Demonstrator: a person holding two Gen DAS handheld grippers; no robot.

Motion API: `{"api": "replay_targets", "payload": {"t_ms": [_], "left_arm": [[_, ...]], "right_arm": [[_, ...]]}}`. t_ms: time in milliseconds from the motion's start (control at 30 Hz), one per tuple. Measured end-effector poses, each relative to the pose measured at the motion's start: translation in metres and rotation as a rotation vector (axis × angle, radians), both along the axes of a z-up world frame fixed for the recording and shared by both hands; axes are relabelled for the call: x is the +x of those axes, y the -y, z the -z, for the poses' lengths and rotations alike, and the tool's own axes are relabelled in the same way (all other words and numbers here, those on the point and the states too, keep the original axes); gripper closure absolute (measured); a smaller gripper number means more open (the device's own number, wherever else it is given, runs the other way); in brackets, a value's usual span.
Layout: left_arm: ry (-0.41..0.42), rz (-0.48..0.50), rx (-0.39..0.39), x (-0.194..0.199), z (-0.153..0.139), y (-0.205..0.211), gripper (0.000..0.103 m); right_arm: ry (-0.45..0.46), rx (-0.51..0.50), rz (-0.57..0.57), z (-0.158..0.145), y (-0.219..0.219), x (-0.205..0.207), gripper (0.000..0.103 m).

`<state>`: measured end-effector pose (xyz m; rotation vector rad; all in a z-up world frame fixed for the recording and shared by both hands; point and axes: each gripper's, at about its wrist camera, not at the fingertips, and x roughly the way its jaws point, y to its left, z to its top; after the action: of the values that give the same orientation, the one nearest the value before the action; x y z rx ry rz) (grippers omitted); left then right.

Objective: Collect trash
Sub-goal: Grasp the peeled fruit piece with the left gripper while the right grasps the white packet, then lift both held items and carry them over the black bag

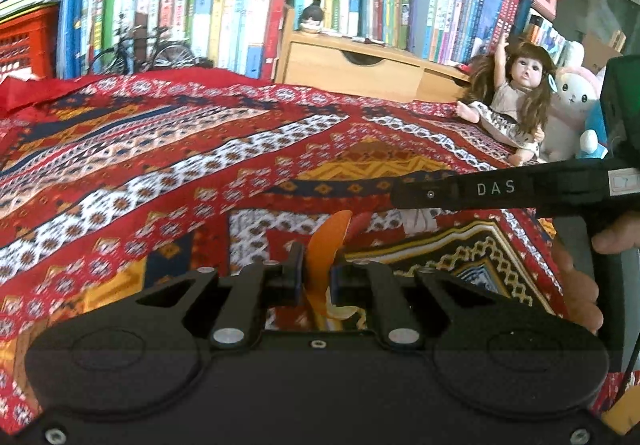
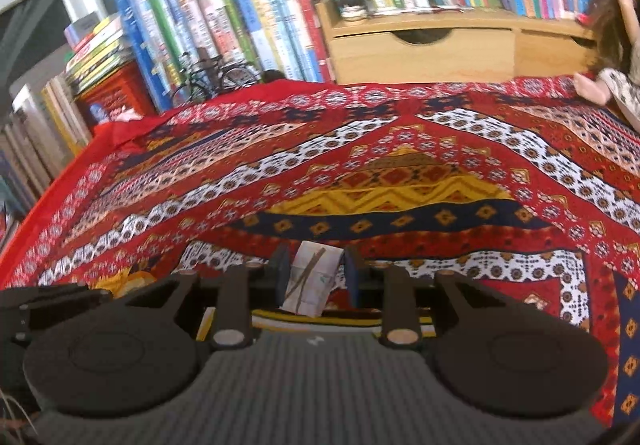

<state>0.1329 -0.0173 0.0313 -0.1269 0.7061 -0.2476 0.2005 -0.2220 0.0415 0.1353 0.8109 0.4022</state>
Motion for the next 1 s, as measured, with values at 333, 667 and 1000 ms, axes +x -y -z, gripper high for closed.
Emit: {"api": "replay_targets", "payload": {"t_ms": [333,667,1000], "left_arm": [[-0.017,-0.049,-0.004,-0.018,0.008,-0.022,0.092],[-0.010,-0.044,-0.006,-0.024,0.012,-0.029,0.091],[0.005,-0.045,-0.006,-0.033,0.014,-0.036,0.091]], "right_arm": [[-0.052,0.008,0.067,0.012,-0.021,0.004,0.069],[-0.114,0.038,0.168,0.017,-0.023,0.013,0.047],[-0.085,-0.130,0.164,0.021,-0.072,0.010,0.062]]}}
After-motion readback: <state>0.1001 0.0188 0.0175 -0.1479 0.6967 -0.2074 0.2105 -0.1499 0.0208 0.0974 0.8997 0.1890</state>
